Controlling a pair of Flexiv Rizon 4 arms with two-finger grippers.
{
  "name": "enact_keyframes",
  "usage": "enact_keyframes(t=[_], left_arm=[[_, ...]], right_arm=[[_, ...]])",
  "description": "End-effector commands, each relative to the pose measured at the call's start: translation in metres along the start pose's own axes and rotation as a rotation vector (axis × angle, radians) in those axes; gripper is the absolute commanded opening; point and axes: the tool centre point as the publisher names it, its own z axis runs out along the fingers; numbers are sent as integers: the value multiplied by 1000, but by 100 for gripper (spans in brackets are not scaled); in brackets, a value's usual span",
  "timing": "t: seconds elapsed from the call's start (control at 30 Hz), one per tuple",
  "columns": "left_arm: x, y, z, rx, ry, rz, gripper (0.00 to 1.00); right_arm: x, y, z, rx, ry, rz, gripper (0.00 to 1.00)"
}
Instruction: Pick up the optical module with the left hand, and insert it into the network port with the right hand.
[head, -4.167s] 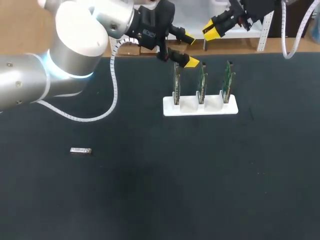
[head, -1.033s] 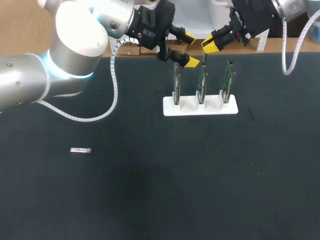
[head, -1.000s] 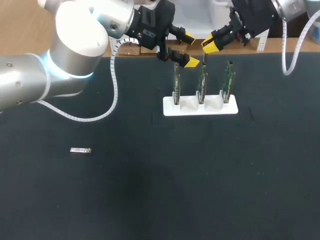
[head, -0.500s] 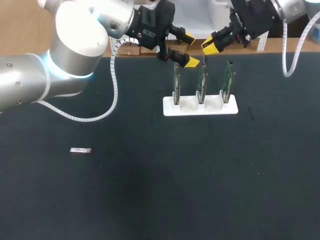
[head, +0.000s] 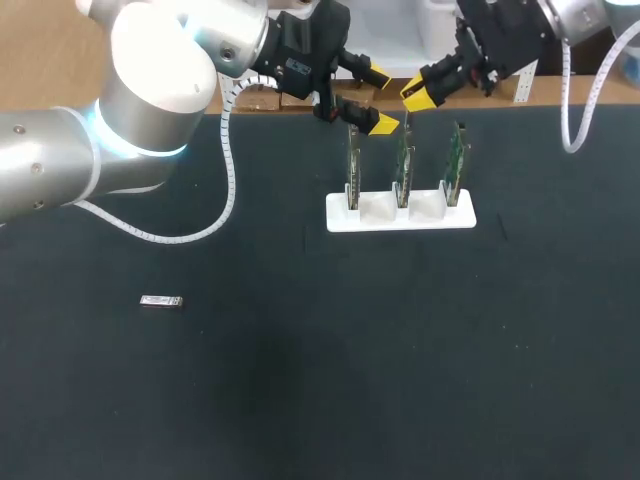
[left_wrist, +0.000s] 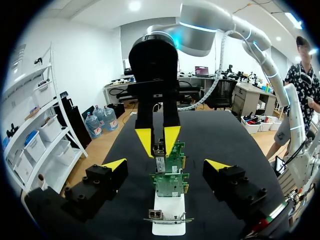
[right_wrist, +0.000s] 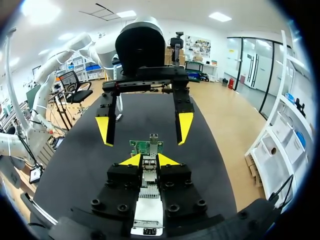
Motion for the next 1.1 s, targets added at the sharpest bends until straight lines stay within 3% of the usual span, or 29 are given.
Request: enact_keyframes(t=[0.03,1.1], left_arm=[[-2,1,0,1,8,-4,100],[-2,1,0,1,8,-4,100]], right_arm=[[0,-4,1,-6,1,-2,0],[2,-7,-2,-3,4,8,0]])
